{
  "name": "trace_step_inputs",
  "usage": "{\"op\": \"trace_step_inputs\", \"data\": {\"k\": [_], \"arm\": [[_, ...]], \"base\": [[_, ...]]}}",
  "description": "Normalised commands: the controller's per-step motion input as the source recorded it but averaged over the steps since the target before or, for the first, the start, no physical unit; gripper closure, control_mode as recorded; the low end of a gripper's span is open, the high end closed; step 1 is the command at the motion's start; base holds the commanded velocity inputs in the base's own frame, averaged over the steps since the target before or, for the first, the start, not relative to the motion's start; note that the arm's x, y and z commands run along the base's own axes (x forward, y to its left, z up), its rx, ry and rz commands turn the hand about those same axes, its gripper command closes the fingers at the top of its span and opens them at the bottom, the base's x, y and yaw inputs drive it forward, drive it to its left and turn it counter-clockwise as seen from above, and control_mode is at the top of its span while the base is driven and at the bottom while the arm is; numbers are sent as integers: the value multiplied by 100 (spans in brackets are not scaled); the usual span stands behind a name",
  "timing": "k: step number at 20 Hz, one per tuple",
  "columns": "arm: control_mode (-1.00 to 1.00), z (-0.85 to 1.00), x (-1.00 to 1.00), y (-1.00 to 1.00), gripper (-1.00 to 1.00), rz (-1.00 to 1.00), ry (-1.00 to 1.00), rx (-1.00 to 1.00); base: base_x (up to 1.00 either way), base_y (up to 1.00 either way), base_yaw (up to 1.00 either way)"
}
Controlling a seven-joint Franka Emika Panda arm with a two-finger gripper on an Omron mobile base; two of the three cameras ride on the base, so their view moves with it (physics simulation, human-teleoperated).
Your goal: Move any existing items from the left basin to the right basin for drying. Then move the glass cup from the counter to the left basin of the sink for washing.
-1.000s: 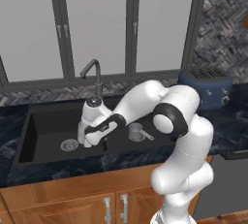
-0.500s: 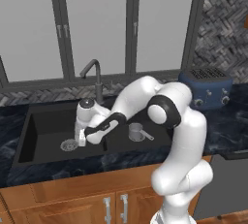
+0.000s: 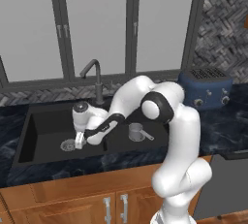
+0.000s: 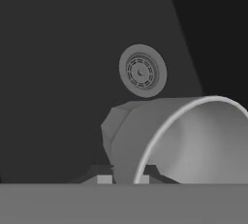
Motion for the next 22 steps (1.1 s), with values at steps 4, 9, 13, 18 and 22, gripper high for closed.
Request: {"op": "trace_step_inputs", "data": {"k": [4, 9, 13, 18, 22], "arm": [[-100, -26, 9, 0, 100, -9, 0, 0], [-100, -24, 14, 0, 100, -9, 0, 0], [-100, -6, 15, 0, 100, -9, 0, 0], [-100, -2, 18, 0, 100, -8, 2, 0], [-100, -18, 29, 0, 100, -7, 0, 0]], "base": [[0, 0, 0], [0, 0, 0], [0, 0, 0], [0, 0, 0], [0, 0, 0]]}}
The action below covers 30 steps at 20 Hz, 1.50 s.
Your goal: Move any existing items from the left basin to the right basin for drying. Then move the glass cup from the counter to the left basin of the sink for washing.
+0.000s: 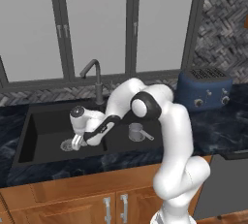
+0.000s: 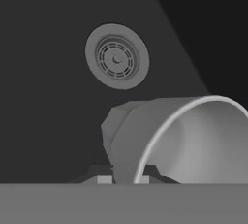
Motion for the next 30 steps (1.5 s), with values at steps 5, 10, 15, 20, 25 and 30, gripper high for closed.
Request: {"op": "trace_step_inputs", "data": {"k": [5, 10, 15, 20, 25, 30], "arm": [[-100, -30, 35, 1, 100, -6, 3, 0], [-100, -32, 19, 2, 100, -5, 4, 0], [-100, -19, 8, 0, 100, -4, 2, 0], [-100, -13, 7, 0, 100, -4, 0, 0], [-100, -8, 5, 0, -100, -4, 0, 0], [-100, -1, 0, 0, -100, -3, 0, 0]], "base": [[0, 0, 0], [0, 0, 0], [0, 0, 0], [0, 0, 0], [0, 0, 0], [0, 0, 0]]}}
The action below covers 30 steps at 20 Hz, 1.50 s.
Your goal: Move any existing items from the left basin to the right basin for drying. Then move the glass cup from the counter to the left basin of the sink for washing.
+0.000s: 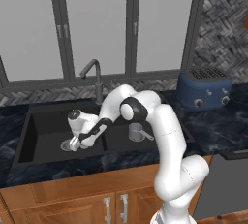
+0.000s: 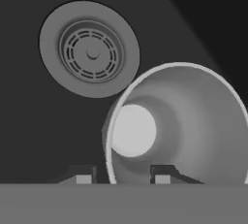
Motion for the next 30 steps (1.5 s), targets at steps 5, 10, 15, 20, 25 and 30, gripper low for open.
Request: {"op": "trace_step_inputs", "data": {"k": [5, 10, 15, 20, 25, 30], "arm": [[-100, 14, 0, 0, -100, -4, 0, 5], [-100, 69, -8, 0, -100, -4, 0, 9], [-100, 74, -24, 0, -100, -4, -1, 9], [-100, 70, -48, -9, -100, -7, -2, 11], [-100, 58, -55, -26, -100, -8, -1, 11], [-100, 62, -44, -43, -100, -10, -2, 12]], "base": [[0, 0, 0], [0, 0, 0], [0, 0, 0], [0, 0, 0], [0, 0, 0], [0, 0, 0]]}}
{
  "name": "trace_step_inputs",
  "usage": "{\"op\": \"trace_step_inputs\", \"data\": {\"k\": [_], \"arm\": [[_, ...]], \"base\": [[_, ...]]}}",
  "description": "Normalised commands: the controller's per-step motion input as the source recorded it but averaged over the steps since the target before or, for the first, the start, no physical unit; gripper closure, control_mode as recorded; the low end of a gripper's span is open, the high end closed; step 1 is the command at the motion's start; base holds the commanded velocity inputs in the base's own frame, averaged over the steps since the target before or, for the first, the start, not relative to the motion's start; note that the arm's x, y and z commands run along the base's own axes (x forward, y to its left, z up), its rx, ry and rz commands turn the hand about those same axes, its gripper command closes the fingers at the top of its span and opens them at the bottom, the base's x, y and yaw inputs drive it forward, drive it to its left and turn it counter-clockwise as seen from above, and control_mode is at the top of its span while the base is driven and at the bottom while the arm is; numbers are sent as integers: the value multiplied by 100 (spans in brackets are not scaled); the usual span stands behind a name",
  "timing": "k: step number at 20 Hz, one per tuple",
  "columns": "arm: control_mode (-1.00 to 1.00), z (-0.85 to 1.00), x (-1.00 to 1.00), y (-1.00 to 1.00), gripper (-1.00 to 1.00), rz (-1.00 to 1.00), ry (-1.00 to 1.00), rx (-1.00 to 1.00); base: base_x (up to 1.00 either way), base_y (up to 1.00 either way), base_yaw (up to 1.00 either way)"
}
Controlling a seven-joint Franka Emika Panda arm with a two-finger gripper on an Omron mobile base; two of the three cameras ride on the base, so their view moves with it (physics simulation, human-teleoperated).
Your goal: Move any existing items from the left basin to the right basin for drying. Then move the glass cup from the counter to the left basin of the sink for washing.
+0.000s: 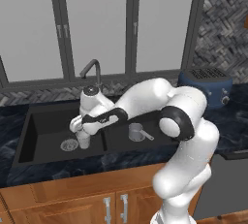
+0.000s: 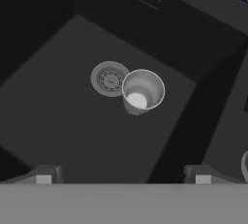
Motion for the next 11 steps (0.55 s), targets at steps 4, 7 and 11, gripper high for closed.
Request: {"op": "trace_step_inputs", "data": {"k": [4, 7, 11], "arm": [[-100, 59, -44, -48, -100, -10, 0, 13], [-100, 57, -51, -47, -100, -9, -1, 14], [-100, 54, -49, -47, -100, -9, 0, 14]], "base": [[0, 0, 0], [0, 0, 0], [0, 0, 0]]}}
